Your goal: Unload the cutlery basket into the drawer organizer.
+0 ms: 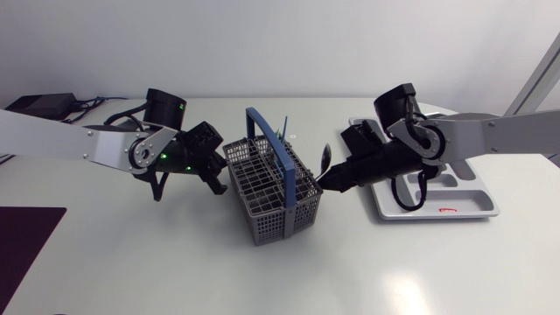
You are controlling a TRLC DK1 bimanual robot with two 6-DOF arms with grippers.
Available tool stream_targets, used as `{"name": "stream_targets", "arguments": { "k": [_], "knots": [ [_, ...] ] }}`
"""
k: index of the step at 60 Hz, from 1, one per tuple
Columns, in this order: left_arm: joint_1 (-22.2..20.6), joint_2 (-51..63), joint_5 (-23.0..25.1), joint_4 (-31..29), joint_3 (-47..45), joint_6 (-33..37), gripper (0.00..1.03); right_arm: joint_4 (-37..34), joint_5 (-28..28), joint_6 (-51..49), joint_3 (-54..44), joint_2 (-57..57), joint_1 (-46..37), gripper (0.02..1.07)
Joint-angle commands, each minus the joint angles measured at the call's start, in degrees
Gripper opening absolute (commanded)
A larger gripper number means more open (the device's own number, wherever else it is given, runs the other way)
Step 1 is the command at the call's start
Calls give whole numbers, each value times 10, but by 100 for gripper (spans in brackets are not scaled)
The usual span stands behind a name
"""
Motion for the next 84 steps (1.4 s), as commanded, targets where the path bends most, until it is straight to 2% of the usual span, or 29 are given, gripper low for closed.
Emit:
{"name": "stream_targets", "arguments": {
  "k": [1,17,32,41,52,56,63,69,71,84],
  "knots": [
    [-15,23,13,7,36,-17,17,-10,-8,2,-27,-27,16,12],
    [-11,20,12,-15,55,-24,18,-17,43,-7,-64,-126,5,12],
    [11,-83,23,-48,-8,-14,18,-77,77,-36,-81,-281,5,14],
    [3,-149,24,-82,-32,-9,18,-79,91,-41,-73,-313,10,14],
    [-19,-198,23,-120,-44,-9,18,-57,100,-44,-53,-292,13,14],
    [-27,-206,23,-126,-48,-10,18,-42,103,-43,-43,-275,13,18],
    [-33,-211,22,-134,-50,-11,18,-16,107,-41,-25,-234,13,27],
    [-33,-217,22,-138,-53,-11,18,-1,123,-33,-2,-196,23,42],
    [-34,-219,22,-138,-55,-11,18,4,132,-32,5,-184,30,44],
    [-33,-236,22,-136,-75,-8,18,34,168,-16,67,-97,64,44]
  ]
}}
